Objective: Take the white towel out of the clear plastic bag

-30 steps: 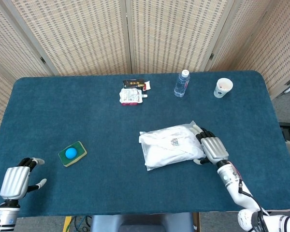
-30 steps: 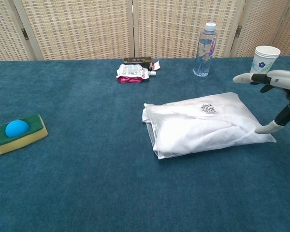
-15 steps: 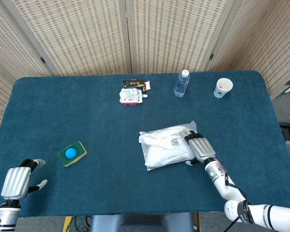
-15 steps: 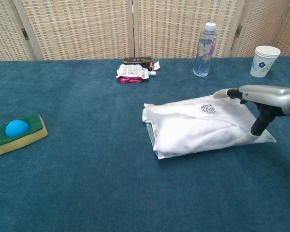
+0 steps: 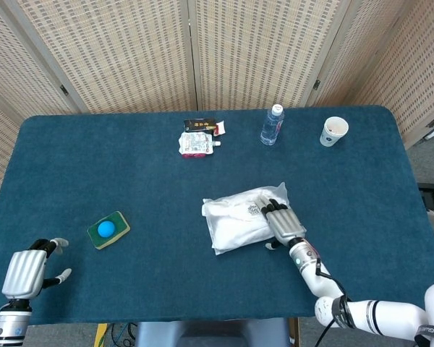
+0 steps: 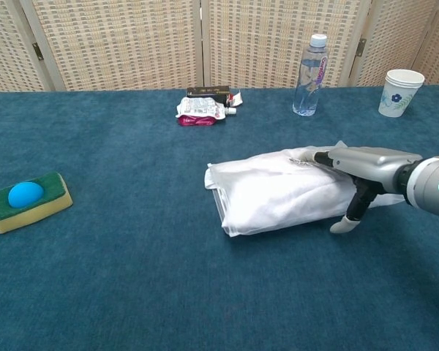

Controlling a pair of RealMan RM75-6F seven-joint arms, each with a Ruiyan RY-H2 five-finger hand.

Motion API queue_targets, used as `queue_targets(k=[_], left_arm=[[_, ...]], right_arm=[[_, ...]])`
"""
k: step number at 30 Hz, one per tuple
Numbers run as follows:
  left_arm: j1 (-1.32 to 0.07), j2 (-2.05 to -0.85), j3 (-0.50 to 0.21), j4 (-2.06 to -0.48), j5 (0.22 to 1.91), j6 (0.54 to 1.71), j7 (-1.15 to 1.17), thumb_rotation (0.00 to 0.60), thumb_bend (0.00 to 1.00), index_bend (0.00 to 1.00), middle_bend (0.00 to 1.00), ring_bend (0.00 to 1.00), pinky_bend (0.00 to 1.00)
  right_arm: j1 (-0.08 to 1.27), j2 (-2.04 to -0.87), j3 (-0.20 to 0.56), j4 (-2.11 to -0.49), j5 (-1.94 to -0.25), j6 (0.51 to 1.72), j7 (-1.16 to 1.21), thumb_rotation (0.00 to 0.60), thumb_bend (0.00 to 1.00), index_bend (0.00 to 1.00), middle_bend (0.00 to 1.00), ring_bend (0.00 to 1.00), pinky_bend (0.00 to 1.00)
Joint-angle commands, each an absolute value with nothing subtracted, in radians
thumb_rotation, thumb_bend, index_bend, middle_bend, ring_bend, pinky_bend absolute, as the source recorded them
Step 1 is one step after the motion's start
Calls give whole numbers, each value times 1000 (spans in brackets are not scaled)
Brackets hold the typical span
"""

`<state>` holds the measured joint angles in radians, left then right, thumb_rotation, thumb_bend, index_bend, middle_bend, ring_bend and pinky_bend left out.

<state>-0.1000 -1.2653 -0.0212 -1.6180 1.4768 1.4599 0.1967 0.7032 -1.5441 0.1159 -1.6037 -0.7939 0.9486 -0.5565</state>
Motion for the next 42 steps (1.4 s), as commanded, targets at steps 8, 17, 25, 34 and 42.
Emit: queue_targets(k=[8, 17, 25, 34, 42], left_arm=[[-101, -1275, -20, -1611, 1476, 1455, 196, 600, 138, 375, 520, 378, 669], [-100, -1280, -18, -1611, 1480, 1458, 199, 600, 137, 377, 537, 389, 673], [-108, -1279, -36, -1632, 1485, 1468, 199, 600, 137, 386, 554, 421, 689], [-160, -1252, -83, -1694, 1507, 1454, 217, 600, 137, 398, 611, 548, 829], [-234, -1247, -146, -1778, 1500, 1412, 225, 600, 137, 400, 680, 612, 925]], right_arm=[[687, -1588, 129, -1563, -867, 998, -482, 600, 283, 229, 368, 328, 408], [673, -1635, 122, -1503, -940, 1052, -466, 600, 410, 457, 601, 570, 608], [627, -1664, 131, -1436, -1088, 1155, -352, 600, 427, 573, 698, 668, 694], [586, -1656, 145, -1371, -1235, 1242, -204, 600, 408, 576, 702, 671, 696], [566, -1664, 183, -1352, -1338, 1351, -125, 600, 406, 581, 705, 675, 696]])
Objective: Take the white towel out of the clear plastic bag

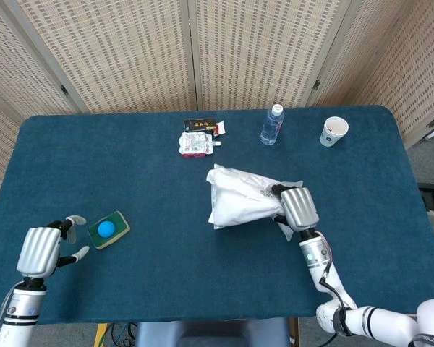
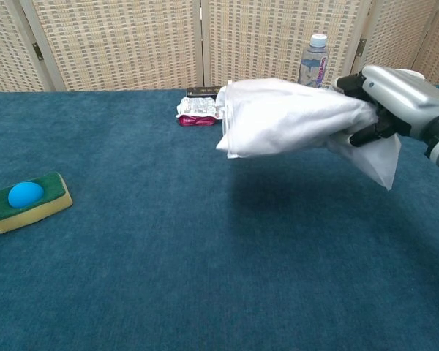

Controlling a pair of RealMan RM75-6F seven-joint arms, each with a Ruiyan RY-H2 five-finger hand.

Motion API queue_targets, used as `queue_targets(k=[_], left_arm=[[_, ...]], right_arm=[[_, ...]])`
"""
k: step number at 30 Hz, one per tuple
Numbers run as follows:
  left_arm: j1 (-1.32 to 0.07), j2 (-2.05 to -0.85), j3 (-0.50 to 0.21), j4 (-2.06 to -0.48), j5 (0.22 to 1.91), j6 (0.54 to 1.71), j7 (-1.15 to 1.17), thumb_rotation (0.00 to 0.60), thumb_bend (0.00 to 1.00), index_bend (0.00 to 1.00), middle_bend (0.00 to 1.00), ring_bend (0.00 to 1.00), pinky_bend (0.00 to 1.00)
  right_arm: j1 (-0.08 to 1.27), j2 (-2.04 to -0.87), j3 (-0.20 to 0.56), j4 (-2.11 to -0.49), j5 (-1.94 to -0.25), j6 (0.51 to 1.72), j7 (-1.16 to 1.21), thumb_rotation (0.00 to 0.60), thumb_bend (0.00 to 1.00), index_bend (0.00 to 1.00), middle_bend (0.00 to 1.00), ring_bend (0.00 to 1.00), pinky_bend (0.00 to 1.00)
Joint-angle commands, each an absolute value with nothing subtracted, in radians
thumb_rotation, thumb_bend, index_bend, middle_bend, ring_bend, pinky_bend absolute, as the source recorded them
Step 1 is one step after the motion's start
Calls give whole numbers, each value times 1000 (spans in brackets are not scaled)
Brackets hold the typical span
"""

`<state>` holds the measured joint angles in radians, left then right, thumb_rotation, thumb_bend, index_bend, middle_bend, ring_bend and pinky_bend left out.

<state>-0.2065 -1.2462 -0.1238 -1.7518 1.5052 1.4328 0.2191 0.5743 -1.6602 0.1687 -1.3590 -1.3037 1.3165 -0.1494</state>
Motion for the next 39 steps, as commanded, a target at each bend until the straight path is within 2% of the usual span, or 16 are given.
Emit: queue_targets(k=[1, 12, 20, 28, 39], left_arm=[[-244, -1249, -153, -1786, 1498, 1406, 228, 600, 137, 400, 689, 618, 933], [-374, -1289, -253, -1879, 1442, 1329, 332, 600, 141, 388, 755, 650, 950], [-453, -1301, -327, -1936, 1365, 1299, 394, 600, 168, 380, 775, 655, 950], [-494, -1284, -342, -2005, 1316, 1271, 394, 600, 168, 383, 786, 660, 950], [-531, -1195, -344, -2126, 1214, 1200, 357, 600, 168, 385, 804, 667, 950]], right_arm=[[565, -1665, 186, -1351, -1352, 1364, -116, 600, 405, 581, 705, 675, 696], [569, -1673, 205, -1368, -1511, 1484, -62, 600, 405, 585, 707, 677, 696], [580, -1695, 203, -1378, -1573, 1507, -74, 600, 405, 586, 707, 677, 696], [596, -1736, 225, -1364, -1584, 1511, -77, 600, 404, 586, 707, 677, 696], [621, -1813, 258, -1293, -1599, 1539, -84, 600, 404, 586, 708, 677, 696]])
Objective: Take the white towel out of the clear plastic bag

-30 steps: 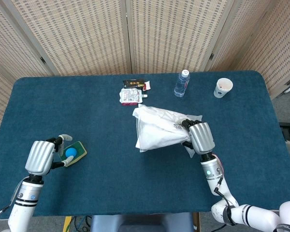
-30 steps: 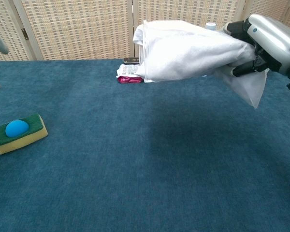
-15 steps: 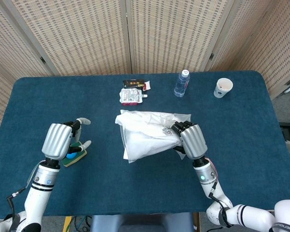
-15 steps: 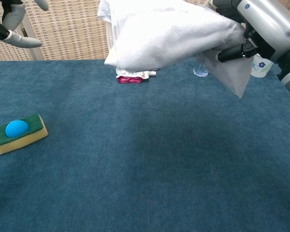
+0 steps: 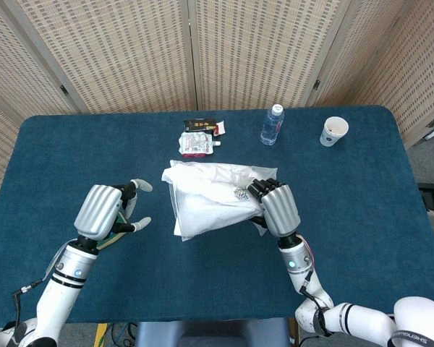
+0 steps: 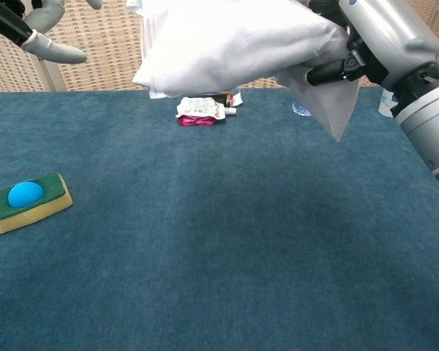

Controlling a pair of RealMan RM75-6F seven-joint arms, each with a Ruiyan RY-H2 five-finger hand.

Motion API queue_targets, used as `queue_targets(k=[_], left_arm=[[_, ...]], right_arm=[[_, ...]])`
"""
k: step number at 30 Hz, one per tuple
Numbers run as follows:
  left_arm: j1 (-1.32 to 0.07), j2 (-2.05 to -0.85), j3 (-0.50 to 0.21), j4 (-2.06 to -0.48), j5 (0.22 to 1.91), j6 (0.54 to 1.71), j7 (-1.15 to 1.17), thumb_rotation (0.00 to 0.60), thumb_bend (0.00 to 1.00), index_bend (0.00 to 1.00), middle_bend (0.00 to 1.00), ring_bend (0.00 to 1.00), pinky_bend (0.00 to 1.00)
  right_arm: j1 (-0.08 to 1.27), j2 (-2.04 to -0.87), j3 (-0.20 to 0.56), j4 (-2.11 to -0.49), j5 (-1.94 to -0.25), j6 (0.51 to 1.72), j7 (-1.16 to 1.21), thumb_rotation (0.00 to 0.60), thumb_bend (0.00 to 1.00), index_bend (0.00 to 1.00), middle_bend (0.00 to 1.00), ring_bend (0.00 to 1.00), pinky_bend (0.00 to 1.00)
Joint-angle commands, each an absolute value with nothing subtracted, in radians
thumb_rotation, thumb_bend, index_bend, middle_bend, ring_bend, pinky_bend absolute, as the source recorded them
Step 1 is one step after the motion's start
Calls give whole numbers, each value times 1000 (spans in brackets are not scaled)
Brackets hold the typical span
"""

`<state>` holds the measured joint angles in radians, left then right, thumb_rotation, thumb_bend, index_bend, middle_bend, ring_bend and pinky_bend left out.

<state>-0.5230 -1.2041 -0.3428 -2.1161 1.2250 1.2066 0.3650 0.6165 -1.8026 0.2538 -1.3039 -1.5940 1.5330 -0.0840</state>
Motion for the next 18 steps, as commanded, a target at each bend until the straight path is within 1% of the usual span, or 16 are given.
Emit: queue_targets(k=[1, 11, 18], left_arm=[[-534, -1192, -345, -2129, 1210, 1199, 354, 600, 168, 385, 804, 667, 950], [-583, -1168, -352, -2158, 1183, 1138, 254, 600, 168, 371, 806, 665, 950], [-626, -1143, -358, -2179, 1132, 1096, 239, 600, 168, 320, 806, 664, 950]], right_arm=[[622, -1817, 259, -1287, -1600, 1541, -83, 600, 405, 586, 708, 677, 696], [636, -1856, 273, -1260, -1597, 1545, -77, 600, 404, 586, 708, 677, 696], [647, -1874, 282, -1254, -1599, 1550, -72, 600, 404, 586, 708, 677, 696]])
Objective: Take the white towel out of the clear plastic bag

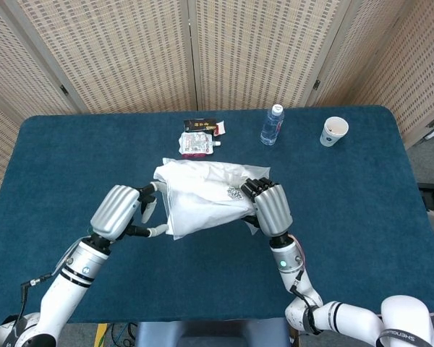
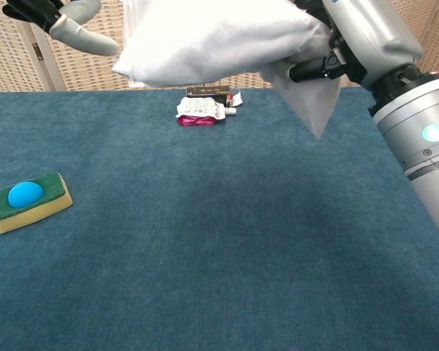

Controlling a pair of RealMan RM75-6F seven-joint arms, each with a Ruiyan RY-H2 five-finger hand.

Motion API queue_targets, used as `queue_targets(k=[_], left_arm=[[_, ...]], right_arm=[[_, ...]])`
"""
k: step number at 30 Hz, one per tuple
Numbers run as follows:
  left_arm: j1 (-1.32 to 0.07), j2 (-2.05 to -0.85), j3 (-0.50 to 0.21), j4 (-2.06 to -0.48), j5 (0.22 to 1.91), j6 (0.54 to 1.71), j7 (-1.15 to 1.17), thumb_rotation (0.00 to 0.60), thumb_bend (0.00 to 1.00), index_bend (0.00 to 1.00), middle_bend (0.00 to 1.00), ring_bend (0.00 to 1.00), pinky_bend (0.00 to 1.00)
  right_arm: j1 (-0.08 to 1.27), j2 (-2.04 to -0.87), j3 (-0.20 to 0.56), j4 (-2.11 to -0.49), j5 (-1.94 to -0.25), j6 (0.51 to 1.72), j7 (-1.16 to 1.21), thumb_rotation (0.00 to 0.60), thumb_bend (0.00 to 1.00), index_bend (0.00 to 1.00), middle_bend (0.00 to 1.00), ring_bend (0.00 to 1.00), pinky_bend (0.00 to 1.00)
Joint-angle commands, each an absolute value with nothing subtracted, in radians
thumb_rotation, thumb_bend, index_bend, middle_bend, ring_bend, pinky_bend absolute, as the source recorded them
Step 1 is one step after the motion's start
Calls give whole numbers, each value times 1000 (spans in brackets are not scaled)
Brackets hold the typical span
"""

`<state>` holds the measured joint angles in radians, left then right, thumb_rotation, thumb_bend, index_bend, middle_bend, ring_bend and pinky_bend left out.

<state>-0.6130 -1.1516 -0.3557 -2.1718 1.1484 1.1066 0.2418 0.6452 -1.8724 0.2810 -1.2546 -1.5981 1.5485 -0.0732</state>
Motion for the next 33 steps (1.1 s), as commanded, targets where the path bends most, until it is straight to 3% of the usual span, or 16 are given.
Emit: queue_targets(k=[1, 11, 27, 33], left_arm=[[-630, -1141, -358, -2181, 1124, 1094, 240, 600, 168, 315, 806, 664, 950], [-672, -1129, -357, -2192, 1054, 1084, 231, 600, 168, 314, 822, 666, 952], [-708, -1181, -354, -2187, 1049, 1138, 209, 600, 172, 491, 866, 692, 957], [-711, -1208, -345, -2183, 1065, 1181, 229, 600, 435, 556, 885, 709, 963]], right_arm=[[648, -1876, 284, -1254, -1599, 1550, -71, 600, 404, 586, 708, 677, 696], [656, -1880, 283, -1258, -1612, 1556, -63, 600, 404, 586, 708, 677, 696], [678, -1902, 289, -1261, -1619, 1551, -68, 600, 405, 586, 708, 677, 696], [678, -1906, 285, -1259, -1617, 1548, -69, 600, 405, 586, 708, 677, 696]])
